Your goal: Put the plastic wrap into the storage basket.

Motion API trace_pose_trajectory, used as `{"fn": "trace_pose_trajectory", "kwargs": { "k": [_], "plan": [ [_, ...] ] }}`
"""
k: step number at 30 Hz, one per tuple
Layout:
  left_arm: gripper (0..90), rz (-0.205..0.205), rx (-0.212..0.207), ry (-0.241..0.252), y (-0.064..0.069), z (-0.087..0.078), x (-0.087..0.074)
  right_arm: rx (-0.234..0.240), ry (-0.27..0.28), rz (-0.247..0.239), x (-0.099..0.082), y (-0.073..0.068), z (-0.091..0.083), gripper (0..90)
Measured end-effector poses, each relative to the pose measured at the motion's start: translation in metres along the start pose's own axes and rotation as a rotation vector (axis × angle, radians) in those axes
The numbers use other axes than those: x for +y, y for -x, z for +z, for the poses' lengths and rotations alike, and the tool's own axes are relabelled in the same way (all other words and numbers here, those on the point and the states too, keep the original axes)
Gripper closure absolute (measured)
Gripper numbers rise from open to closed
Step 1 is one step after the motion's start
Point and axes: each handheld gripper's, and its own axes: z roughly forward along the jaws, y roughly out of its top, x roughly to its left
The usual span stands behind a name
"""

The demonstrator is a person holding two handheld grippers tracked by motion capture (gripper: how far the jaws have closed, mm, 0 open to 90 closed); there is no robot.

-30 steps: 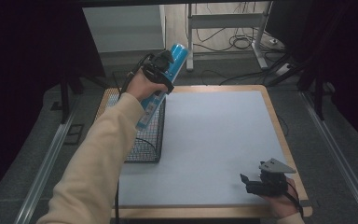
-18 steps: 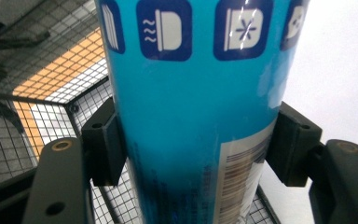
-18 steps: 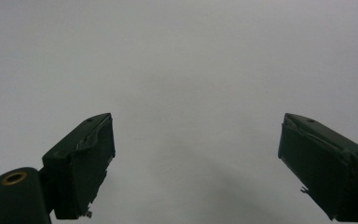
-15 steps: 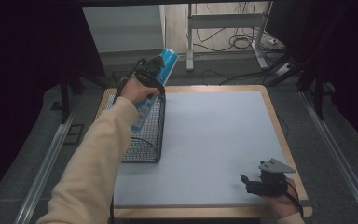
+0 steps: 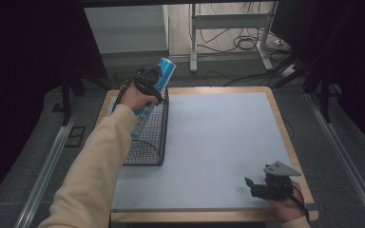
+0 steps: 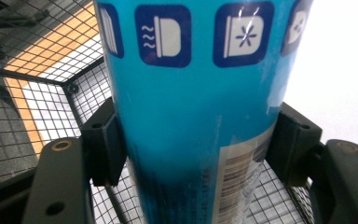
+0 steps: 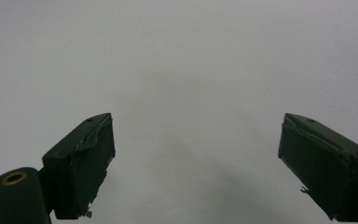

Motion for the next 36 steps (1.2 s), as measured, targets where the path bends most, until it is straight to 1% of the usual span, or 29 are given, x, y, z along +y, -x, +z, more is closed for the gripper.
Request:
{"fn": "trace_pose_trajectory", "kwargs": {
  "k": [3, 5, 8, 10, 13, 14, 18, 20, 23, 28, 34, 36],
  "plan": [
    [31.4, -0.009, -0.011, 0.007, -0.003, 0.009, -0.002, -0.001, -0.002, -0.002, 0.000, 0.000, 0.000, 11.1],
    [31.4, -0.015, -0.014, 0.002, -0.004, 0.014, -0.003, -0.002, -0.002, -0.004, 0.000, 0.000, 0.001, 11.1],
    [31.4, -0.008, -0.009, -0.012, -0.006, 0.021, -0.003, -0.003, -0.001, -0.003, 0.000, 0.000, 0.001, 11.1],
    [31.4, -0.011, -0.005, -0.016, -0.006, 0.024, -0.003, -0.004, -0.003, -0.002, 0.000, 0.000, 0.001, 11.1],
    [31.4, -0.016, -0.007, -0.017, -0.006, 0.028, -0.004, -0.004, -0.005, -0.002, -0.001, 0.000, 0.001, 11.1],
    [31.4, -0.009, -0.009, -0.021, -0.007, 0.029, -0.003, -0.005, -0.005, -0.001, -0.001, 0.001, 0.001, 11.1],
    [31.4, -0.020, -0.002, -0.002, -0.008, 0.037, -0.004, -0.007, -0.008, 0.003, -0.001, 0.001, 0.001, 11.1],
    [31.4, -0.021, 0.002, -0.012, -0.009, 0.041, -0.002, -0.008, -0.007, -0.001, -0.001, 0.001, 0.001, 11.2],
    [31.3, -0.026, 0.009, -0.003, -0.010, 0.047, -0.002, -0.011, -0.008, -0.002, -0.001, 0.001, 0.001, 11.2],
    [31.3, -0.031, 0.013, -0.015, -0.012, 0.057, -0.003, -0.010, -0.010, 0.001, -0.001, 0.001, 0.001, 11.3],
    [31.3, -0.002, 0.025, -0.022, -0.006, 0.060, 0.000, -0.007, -0.013, -0.003, -0.001, 0.000, 0.001, 11.3],
    [31.2, 0.000, 0.028, -0.023, -0.005, 0.061, 0.001, -0.008, -0.012, -0.004, -0.001, 0.000, 0.001, 11.3]
  ]
}}
